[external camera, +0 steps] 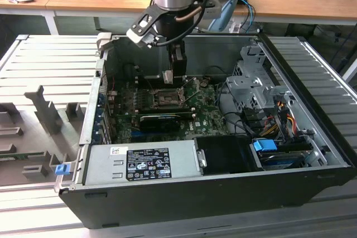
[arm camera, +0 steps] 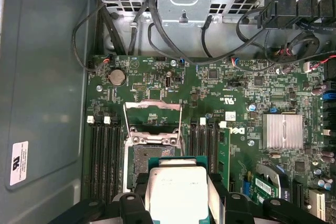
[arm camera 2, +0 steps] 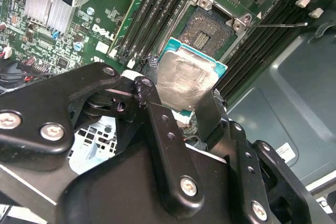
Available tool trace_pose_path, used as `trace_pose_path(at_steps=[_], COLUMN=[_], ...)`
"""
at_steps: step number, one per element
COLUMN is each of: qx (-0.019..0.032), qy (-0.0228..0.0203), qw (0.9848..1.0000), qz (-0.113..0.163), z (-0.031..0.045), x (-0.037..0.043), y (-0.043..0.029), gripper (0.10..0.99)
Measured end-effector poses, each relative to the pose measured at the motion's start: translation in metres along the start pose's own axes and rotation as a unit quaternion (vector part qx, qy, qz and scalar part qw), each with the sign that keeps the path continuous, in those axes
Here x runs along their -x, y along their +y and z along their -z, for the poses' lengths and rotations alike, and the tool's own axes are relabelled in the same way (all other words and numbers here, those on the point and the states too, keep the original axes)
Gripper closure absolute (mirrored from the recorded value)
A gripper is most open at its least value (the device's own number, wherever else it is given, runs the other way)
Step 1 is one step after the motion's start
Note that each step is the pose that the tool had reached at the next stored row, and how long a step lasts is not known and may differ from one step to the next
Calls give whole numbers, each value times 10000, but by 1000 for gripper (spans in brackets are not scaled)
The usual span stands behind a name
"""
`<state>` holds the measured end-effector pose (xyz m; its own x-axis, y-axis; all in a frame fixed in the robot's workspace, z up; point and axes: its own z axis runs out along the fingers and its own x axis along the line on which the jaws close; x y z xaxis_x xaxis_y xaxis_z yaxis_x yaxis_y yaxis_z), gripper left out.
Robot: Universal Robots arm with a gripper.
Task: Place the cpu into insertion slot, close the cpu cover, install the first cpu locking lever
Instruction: 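Place the cpu into insertion slot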
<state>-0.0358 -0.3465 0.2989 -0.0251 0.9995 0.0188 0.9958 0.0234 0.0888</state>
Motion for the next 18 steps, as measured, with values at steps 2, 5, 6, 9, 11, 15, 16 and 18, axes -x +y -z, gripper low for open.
trace_pose_path(at_steps=[2,5,6,9,11,15,16,18], qx=[0,0,1,0,0,0,0,1], qy=[0,0,1,1,0,1,0,0], qw=[10000,10000,10000,10000,10000,10000,10000,10000], qz=[0,0,0,-1,0,-1,-1,-3], z=[-9,-18,-27,-65,-91,-141,-147,-167], x=[0,0,0,-7,-9,-9,-9,-9], y=[-1,-2,-2,-6,-8,-13,-13,-15], gripper=[557,557,557,557,557,557,557,557])
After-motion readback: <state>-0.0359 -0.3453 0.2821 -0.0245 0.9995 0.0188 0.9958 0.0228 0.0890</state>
